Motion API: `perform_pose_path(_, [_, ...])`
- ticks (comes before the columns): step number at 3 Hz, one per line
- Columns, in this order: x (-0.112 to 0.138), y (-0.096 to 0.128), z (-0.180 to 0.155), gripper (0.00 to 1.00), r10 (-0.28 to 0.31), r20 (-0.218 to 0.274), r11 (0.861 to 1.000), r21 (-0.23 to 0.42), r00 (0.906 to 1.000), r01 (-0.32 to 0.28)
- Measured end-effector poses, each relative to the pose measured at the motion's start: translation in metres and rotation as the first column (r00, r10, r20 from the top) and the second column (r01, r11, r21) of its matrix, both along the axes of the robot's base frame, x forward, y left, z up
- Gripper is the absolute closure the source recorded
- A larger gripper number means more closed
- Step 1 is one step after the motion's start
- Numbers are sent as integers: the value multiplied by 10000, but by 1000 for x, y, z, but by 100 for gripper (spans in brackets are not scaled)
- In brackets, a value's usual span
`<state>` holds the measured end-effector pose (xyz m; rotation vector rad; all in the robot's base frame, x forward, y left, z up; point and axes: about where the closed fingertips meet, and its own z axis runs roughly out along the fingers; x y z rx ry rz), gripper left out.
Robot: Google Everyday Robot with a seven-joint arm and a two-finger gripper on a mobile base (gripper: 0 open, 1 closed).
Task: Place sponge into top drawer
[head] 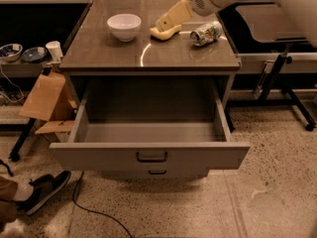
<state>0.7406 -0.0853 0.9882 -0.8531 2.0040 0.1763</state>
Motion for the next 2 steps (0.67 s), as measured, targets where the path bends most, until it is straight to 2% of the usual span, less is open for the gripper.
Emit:
perform_pose_path(1, [37,55,-14,0,387,157,9990,-240,9991,-384])
perform_pose_path(2, [71,88,-29,0,147,239,9993,-342,9996,-139])
